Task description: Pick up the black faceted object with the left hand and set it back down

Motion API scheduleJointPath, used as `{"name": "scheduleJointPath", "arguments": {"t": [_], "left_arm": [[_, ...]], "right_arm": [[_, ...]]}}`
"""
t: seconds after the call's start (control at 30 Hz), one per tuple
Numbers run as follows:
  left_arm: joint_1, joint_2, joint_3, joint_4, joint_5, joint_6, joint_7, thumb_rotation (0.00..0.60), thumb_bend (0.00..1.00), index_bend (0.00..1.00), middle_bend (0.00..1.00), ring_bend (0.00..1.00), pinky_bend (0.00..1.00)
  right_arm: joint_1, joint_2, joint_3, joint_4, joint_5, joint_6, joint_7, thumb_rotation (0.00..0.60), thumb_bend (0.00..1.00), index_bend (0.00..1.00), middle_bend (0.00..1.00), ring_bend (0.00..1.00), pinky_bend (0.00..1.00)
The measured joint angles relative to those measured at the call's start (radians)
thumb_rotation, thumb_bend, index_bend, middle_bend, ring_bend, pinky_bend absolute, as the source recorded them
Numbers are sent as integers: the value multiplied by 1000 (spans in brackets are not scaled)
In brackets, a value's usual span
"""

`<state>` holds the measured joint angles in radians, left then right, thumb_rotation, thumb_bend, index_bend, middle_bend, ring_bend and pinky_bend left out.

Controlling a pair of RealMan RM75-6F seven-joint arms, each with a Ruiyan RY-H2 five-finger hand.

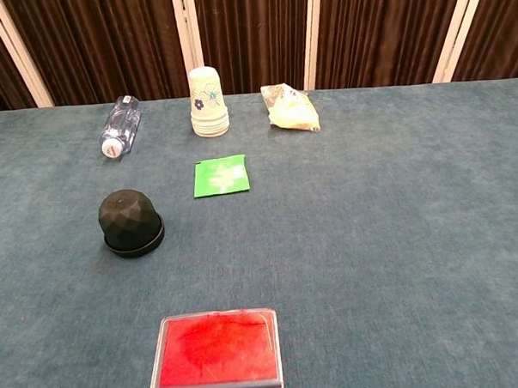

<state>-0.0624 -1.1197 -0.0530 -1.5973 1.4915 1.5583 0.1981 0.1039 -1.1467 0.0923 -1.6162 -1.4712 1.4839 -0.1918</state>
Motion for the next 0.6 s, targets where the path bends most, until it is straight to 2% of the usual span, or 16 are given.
{"name": "scheduleJointPath", "arguments": {"t": [0.37,0.6], "left_arm": [[-17,-2,8,-17,-4,-58,-72,600,185,97,20,0,25],[-85,-12,-7,-40,-76,-229,-138,600,157,87,24,0,24]], "right_arm": [[-3,11,-6,-5,-7,-1,31,600,286,47,24,64,11],[-6,16,-7,-7,-9,2,46,600,285,47,24,63,11]]}}
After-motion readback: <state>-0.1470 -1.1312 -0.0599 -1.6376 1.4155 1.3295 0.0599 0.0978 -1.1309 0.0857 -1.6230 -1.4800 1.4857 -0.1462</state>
